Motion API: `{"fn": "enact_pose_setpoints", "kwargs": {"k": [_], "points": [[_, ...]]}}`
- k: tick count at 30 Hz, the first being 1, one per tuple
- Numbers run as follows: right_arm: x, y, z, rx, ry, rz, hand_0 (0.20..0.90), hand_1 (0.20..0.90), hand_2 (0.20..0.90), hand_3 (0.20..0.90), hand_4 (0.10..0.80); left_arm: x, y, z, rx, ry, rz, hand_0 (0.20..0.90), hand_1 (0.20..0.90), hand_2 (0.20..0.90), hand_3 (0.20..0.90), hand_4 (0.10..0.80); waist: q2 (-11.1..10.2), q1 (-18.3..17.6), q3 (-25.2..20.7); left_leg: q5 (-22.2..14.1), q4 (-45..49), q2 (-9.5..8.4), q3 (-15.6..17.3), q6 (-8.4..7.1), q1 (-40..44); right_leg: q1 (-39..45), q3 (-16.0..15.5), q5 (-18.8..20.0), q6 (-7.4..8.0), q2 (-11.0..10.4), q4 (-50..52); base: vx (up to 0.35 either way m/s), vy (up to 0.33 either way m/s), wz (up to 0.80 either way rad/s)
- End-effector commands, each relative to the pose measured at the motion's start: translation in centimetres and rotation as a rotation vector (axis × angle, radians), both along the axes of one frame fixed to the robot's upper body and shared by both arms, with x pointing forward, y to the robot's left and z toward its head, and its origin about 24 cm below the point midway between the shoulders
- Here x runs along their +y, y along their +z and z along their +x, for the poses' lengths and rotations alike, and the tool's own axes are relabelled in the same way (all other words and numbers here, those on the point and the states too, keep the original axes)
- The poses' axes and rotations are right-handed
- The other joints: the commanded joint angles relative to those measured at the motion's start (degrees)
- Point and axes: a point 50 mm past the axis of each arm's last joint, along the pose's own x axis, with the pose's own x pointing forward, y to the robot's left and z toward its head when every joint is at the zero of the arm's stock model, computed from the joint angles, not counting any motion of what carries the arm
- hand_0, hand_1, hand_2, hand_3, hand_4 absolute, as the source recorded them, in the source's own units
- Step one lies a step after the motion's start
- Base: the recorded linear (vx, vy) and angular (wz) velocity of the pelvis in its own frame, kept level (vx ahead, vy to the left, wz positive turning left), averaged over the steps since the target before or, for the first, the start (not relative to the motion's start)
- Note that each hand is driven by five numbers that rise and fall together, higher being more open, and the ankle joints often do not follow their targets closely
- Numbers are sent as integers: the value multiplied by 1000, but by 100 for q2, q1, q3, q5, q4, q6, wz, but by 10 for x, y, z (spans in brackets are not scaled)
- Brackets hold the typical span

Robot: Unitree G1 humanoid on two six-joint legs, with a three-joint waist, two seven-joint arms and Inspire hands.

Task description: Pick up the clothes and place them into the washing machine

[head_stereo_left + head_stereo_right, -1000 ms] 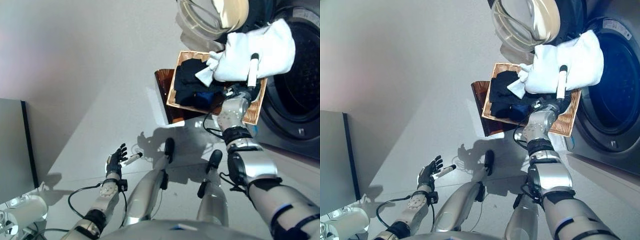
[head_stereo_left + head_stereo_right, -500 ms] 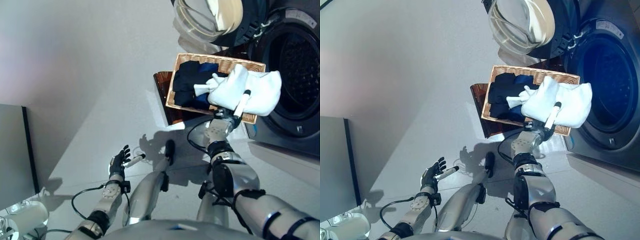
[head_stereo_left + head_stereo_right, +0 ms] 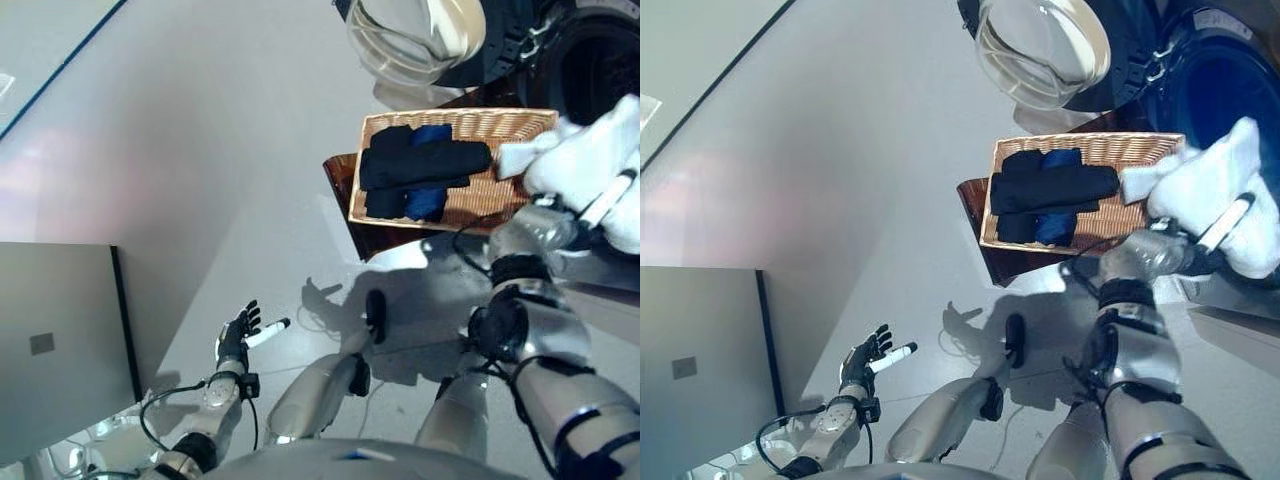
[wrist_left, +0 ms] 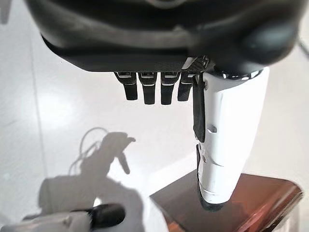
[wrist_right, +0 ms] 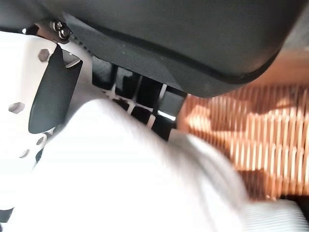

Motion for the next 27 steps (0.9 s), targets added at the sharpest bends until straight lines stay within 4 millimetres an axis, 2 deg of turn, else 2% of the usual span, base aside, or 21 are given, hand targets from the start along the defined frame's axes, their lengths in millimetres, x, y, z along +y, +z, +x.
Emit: {"fn": "enact_pose_setpoints", "kwargs": {"k": [1,2,4,8,14,15,18,19,22,24,27], "points": [[-69,215,-70,-243,-358,-840,200,200,200,200,300,32,5,-3,-45,82,68,900,900,900,900,800,-50,-78,-188,-379,306,248,21,-494,-136,-51,196,-775,-225,100,802,1,-30,3],[-67,222,-72,-232,-349,-888,900,900,900,900,800,35,6,-4,-47,90,70,900,900,900,900,800,-77,-93,-199,-369,290,260,30,-505,-125,-58,200,-787,-228,114,814,29,-41,-1],[-56,232,-67,-236,-303,-976,900,900,900,900,800,36,5,-5,-39,100,70,900,900,900,900,800,-111,-179,-192,-337,219,303,69,-522,-80,-105,244,-781,-259,175,854,19,-35,-5],[-53,211,-41,-123,-168,-963,900,900,900,900,800,35,2,-6,-17,112,58,900,900,900,900,800,-163,-241,-213,-334,211,342,99,-528,-9,-104,275,-802,-324,281,880,9,-19,-1],[-57,205,-34,-44,-122,-975,900,900,900,900,800,34,4,-4,-32,112,47,900,900,900,900,800,-174,-243,-207,-318,220,357,25,-544,13,-87,229,-877,-372,316,970,-17,-30,-4],[-58,208,-36,-40,-127,-987,900,900,900,900,800,35,4,-5,-33,113,46,900,900,900,900,800,-172,-240,-205,-310,212,356,9,-551,20,-80,213,-898,-382,326,992,-17,-33,2],[-58,237,-48,-15,-180,-1095,900,900,900,900,800,44,3,-11,-23,137,66,900,900,900,900,800,-197,-213,-230,-279,167,346,-40,-572,38,-85,165,-922,-394,339,1038,-6,-7,6],[-58,238,-48,-15,-180,-1096,900,900,900,900,800,44,3,-11,-24,137,64,900,900,900,900,800,-188,-217,-227,-277,164,347,-41,-572,38,-87,164,-922,-394,340,1039,-1,3,13],[-50,271,-62,-29,-244,-1204,900,900,900,900,800,54,1,-18,-6,160,94,900,900,900,900,800,-247,-206,-250,-251,140,348,-55,-585,45,-101,158,-931,-401,351,1070,2,-8,6],[-51,278,-65,-10,-255,-1228,900,900,900,900,800,56,2,-18,-6,162,102,900,900,900,900,800,-276,-220,-252,-242,125,352,-65,-591,61,-96,161,-917,-394,347,1069,0,0,0],[-52,271,-60,-1,-217,-1223,900,900,900,900,800,55,3,-14,-17,160,93,900,900,900,900,800,-341,-244,-245,-228,81,354,-68,-584,95,-69,157,-889,-390,353,1034,0,0,0]]}}
